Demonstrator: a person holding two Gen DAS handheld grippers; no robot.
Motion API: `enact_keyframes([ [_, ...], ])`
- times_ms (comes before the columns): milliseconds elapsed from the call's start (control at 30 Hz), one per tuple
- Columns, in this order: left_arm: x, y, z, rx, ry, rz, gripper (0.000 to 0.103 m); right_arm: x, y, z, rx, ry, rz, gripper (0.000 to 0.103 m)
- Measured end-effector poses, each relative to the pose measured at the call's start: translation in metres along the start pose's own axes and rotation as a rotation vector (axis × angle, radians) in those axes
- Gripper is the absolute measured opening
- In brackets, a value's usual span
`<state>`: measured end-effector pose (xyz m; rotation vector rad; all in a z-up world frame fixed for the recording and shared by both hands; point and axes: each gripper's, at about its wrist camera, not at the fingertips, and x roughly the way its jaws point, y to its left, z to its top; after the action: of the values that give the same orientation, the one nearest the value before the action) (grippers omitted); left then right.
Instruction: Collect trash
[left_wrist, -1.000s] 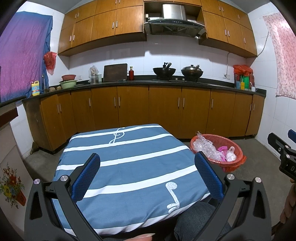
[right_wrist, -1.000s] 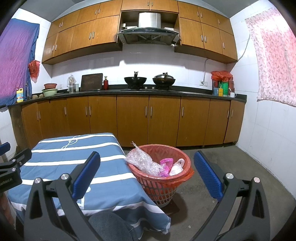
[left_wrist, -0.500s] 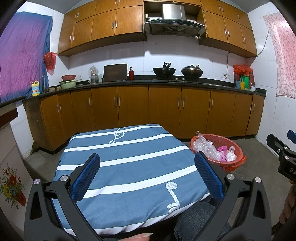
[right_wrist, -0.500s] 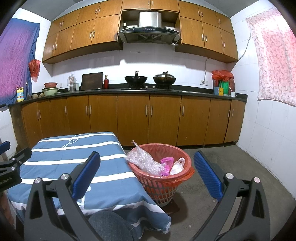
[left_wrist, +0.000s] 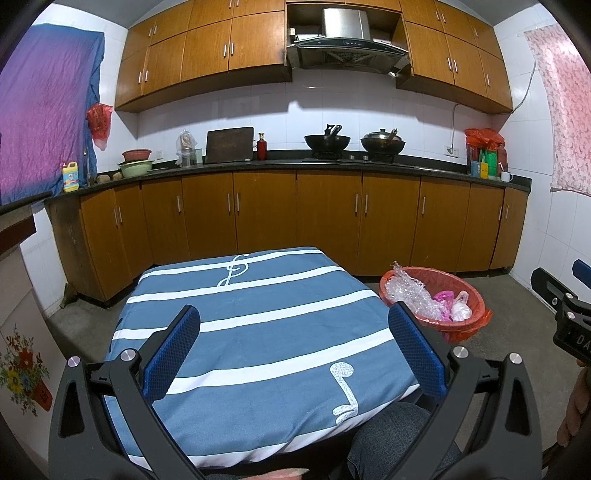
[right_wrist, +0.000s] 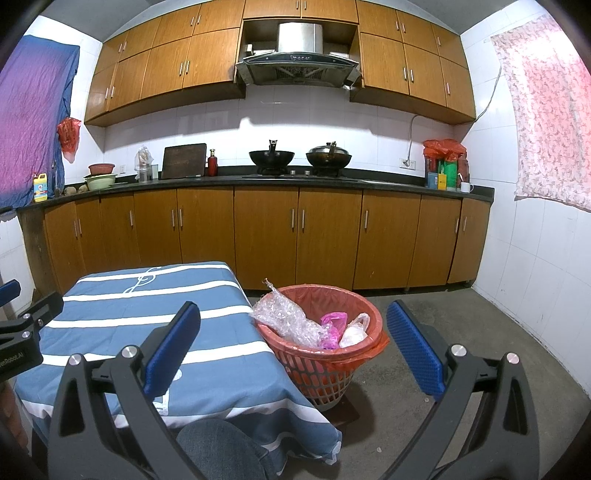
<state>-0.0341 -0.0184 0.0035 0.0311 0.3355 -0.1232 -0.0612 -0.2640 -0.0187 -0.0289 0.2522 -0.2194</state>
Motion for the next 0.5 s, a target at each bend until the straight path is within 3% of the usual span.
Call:
enact_keyframes([
  [500, 0.0, 0.0006, 0.0003, 0.001, 0.0, -0.001, 0.101, -0.0003, -0.0003, 0.001, 0.0, 0.001, 0.0, 0.099],
])
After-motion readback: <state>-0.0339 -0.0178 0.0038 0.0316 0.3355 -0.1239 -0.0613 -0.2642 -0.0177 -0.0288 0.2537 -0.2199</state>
